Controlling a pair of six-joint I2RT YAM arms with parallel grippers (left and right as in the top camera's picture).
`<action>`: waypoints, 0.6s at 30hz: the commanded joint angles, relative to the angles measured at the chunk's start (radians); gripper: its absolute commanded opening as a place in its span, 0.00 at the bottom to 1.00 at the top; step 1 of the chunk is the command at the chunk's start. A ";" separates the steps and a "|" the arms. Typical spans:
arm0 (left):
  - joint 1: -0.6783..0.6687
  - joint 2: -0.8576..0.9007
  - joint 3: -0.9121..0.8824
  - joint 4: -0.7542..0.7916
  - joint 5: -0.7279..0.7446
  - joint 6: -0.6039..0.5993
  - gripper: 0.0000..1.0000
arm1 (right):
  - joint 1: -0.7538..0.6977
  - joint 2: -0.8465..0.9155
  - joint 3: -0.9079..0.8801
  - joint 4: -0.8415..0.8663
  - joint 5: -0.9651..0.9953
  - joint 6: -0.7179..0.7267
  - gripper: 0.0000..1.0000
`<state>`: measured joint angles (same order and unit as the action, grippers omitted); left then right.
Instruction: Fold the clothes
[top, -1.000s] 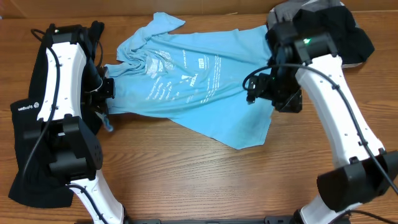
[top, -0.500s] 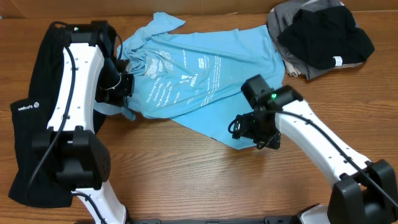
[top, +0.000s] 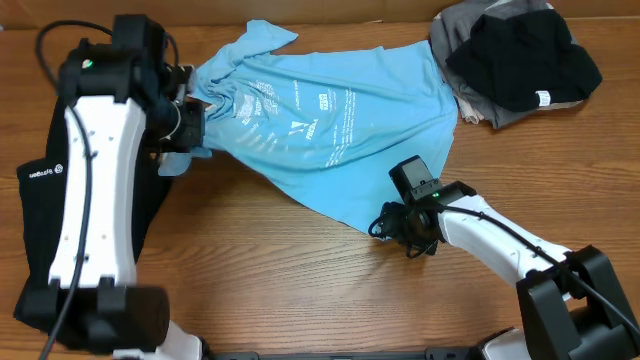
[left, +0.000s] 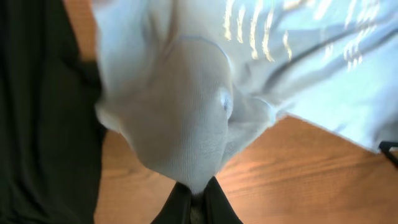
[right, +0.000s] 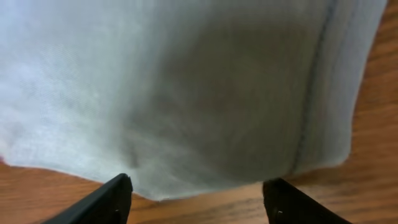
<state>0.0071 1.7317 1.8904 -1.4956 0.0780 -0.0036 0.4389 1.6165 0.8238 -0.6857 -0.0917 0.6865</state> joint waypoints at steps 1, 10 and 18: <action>0.003 -0.068 0.003 0.020 -0.014 -0.020 0.04 | -0.002 0.035 -0.040 0.040 0.038 0.048 0.69; 0.003 -0.069 0.003 0.025 -0.014 -0.019 0.04 | -0.003 0.079 -0.048 0.042 0.137 0.140 0.33; 0.003 -0.069 0.003 0.024 0.001 -0.022 0.04 | -0.055 0.066 -0.037 -0.034 0.148 0.182 0.04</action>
<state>0.0071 1.6665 1.8904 -1.4727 0.0727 -0.0090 0.4236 1.6356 0.8230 -0.6785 0.0048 0.8402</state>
